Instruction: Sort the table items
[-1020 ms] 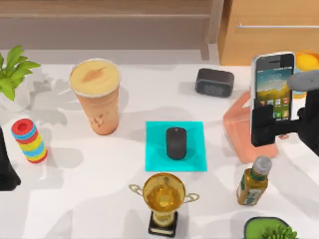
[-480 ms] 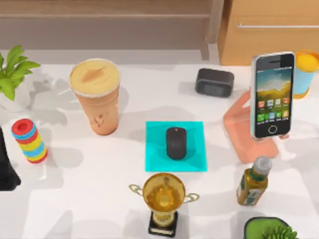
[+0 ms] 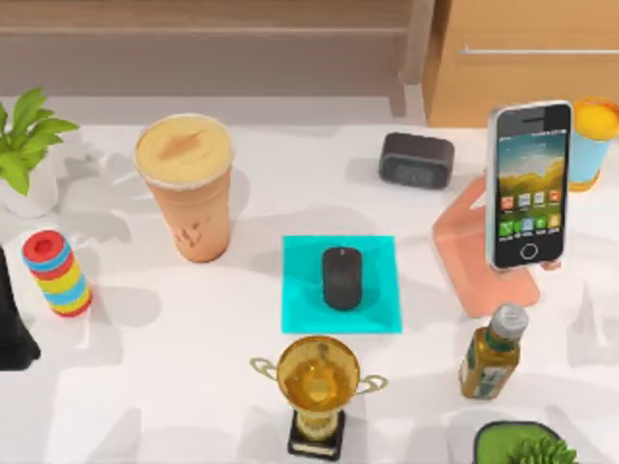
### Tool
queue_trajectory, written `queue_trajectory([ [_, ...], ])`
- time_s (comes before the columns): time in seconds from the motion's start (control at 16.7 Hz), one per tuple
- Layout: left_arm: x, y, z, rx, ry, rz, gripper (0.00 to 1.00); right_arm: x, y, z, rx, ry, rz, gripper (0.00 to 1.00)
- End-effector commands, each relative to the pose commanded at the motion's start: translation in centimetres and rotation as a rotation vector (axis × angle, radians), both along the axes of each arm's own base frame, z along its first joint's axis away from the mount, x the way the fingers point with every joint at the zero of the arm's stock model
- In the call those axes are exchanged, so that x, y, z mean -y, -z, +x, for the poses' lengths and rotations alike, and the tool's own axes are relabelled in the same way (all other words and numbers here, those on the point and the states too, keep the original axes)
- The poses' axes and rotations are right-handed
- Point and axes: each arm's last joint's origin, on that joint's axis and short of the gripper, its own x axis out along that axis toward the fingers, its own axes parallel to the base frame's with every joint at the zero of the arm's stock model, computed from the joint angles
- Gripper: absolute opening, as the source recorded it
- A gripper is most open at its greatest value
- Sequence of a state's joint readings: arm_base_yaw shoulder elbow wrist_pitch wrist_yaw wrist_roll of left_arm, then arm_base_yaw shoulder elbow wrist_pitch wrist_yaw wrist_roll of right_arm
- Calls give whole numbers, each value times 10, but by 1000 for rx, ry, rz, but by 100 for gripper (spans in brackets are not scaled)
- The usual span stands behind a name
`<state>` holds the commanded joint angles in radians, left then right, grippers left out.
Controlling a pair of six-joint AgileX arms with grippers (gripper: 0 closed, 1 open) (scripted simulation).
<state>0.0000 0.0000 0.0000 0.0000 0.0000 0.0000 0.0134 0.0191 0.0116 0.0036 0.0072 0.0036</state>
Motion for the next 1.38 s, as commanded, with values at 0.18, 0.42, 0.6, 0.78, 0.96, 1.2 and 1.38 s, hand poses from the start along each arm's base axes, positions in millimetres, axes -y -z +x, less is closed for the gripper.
queue_trajectory([
  [0.18,0,0,0,0,0,0,100,1,3,0,4,6,-3,100],
  [0.42,0,0,0,0,0,0,100,1,3,0,4,6,-3,100],
  [0.6,3,1,3,-17,16,-12,100,1,3,0,4,6,-3,100],
  [0.78,10,2,11,-57,59,-35,100,1,3,0,4,6,-3,100],
  [0.96,23,3,24,-113,111,-55,100,1,3,0,4,6,-3,100],
  [1.2,48,10,45,-201,166,-62,100,1,3,0,4,6,-3,100],
  [1.38,72,21,64,-257,188,-47,100,1,3,0,4,6,-3,100],
])
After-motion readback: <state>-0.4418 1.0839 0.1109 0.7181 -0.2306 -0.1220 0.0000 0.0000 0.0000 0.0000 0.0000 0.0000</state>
